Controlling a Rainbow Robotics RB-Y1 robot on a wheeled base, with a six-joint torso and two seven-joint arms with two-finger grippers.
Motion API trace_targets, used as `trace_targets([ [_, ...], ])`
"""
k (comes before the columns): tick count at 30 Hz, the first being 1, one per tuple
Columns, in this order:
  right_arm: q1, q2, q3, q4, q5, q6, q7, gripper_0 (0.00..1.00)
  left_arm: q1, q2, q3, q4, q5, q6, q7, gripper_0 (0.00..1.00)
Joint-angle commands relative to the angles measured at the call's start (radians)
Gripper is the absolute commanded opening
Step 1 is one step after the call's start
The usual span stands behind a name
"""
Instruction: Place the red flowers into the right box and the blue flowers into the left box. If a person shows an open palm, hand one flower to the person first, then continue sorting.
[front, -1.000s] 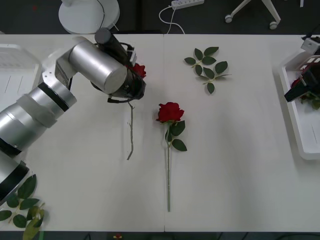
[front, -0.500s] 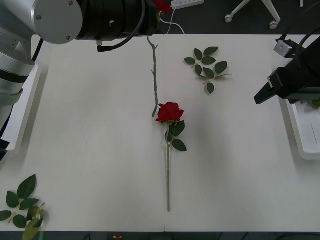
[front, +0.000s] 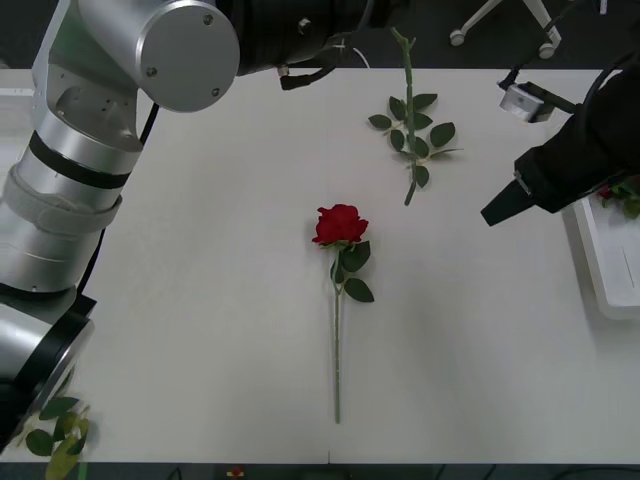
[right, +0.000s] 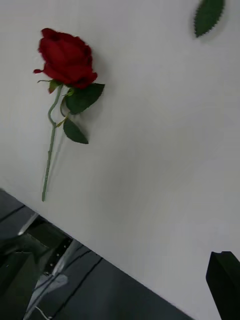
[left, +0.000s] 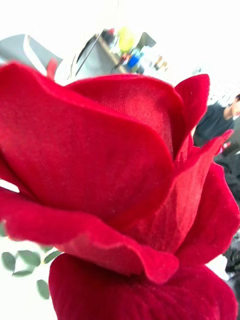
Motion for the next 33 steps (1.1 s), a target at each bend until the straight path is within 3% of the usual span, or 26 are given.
trace_targets([
  [1, 0.001, -0.020, -0.093, 0.105, -0.181, 0.002, 0.163, 1.00, 0.007, -0.093, 0.023, -0.055, -0.086, -0.050, -0.063, 0.00],
  [9, 0.001, -0.026, -0.168, 0.271, -0.423, 0.051, 0.379, 1.00, 0.039, -0.159, -0.003, -0.081, -0.211, -0.054, -0.069, 0.00],
  [14, 0.004, -0.005, -0.171, 0.307, -0.444, 0.031, 0.490, 1.00, 0.068, -0.148, -0.049, -0.087, -0.231, -0.119, -0.066, 0.00],
  [24, 0.081, 0.060, -0.170, 0.242, -0.447, -0.084, 0.597, 1.00, 0.068, -0.143, -0.056, -0.092, -0.234, -0.119, -0.066, 0.00],
  [33, 0.081, 0.165, -0.170, 0.182, -0.386, -0.124, 0.588, 1.00, 0.068, -0.143, -0.056, -0.092, -0.234, -0.119, -0.066, 0.00],
])
